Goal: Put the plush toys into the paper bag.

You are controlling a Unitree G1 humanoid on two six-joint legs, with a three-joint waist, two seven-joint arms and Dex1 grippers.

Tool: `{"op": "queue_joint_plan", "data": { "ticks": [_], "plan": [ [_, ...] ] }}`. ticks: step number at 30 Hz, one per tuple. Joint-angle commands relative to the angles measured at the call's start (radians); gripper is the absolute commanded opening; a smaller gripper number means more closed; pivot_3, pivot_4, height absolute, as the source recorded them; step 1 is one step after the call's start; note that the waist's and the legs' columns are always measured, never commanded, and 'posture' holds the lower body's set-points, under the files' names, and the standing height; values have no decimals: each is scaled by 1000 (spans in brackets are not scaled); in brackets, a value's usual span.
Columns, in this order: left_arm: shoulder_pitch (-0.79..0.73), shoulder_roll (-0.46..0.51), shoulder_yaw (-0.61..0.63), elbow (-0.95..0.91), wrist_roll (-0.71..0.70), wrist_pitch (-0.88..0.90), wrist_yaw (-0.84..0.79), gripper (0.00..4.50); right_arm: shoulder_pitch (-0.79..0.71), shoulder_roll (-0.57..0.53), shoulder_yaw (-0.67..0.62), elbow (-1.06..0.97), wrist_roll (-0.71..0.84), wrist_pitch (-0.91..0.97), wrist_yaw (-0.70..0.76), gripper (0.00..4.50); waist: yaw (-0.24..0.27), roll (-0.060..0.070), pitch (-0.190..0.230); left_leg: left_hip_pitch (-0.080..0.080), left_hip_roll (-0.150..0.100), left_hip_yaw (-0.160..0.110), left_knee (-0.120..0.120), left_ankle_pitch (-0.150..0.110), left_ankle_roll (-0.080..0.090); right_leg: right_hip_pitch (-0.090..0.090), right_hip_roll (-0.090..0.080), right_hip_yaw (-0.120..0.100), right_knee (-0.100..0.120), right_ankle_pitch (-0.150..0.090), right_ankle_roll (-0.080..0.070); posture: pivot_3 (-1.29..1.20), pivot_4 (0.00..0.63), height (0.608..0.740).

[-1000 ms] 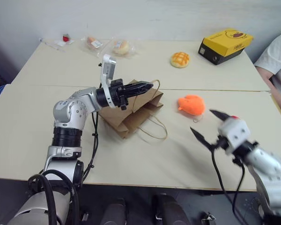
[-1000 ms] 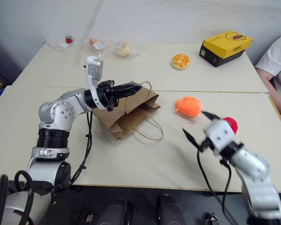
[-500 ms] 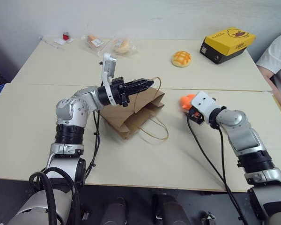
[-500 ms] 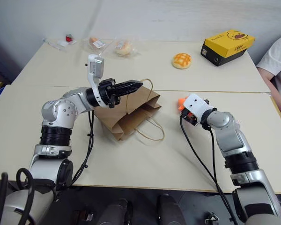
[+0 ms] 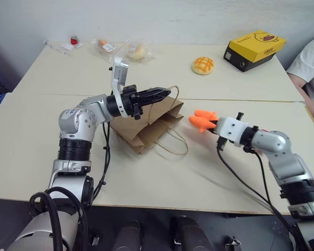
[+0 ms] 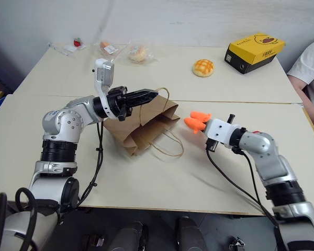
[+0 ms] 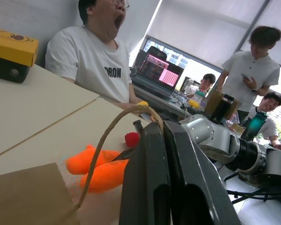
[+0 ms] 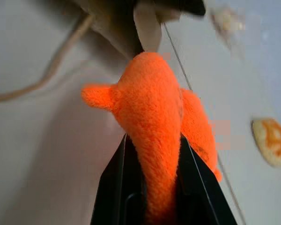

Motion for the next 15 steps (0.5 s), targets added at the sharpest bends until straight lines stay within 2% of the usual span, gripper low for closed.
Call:
{"op": "queue_joint_plan", "data": {
  "ticks": [1, 4, 9, 15],
  "plan": [
    [-42, -13, 22, -15, -41, -2, -22, 0, 25, 12, -2, -132, 37, -59, 28, 129, -2, 0, 0, 0, 0, 0, 0, 0, 0, 0, 0, 0, 0, 0, 0, 0, 150, 740],
    [-33, -15, 5, -27, -36, -3, -39, 0, 12, 60, 38, -165, 16, -64, 23, 129, -3, 0, 0, 1, 0, 0, 0, 0, 0, 0, 0, 1, 0, 0, 0, 0, 150, 740],
    [-30, -20, -7, -41, -46, 27, -58, 0, -50, 178, 132, -110, -73, -53, -10, 129, -3, 0, 0, 1, 0, 0, 1, 0, 0, 0, 0, 1, 0, 0, 0, 0, 150, 740],
    [-33, -31, -7, -51, -49, 43, -67, 0, -122, 227, 182, -13, -159, -32, -30, 129, 1, 0, 0, 1, 0, 0, 1, 0, 0, 0, -1, 0, 0, 0, 0, 0, 150, 740]
  ]
}}
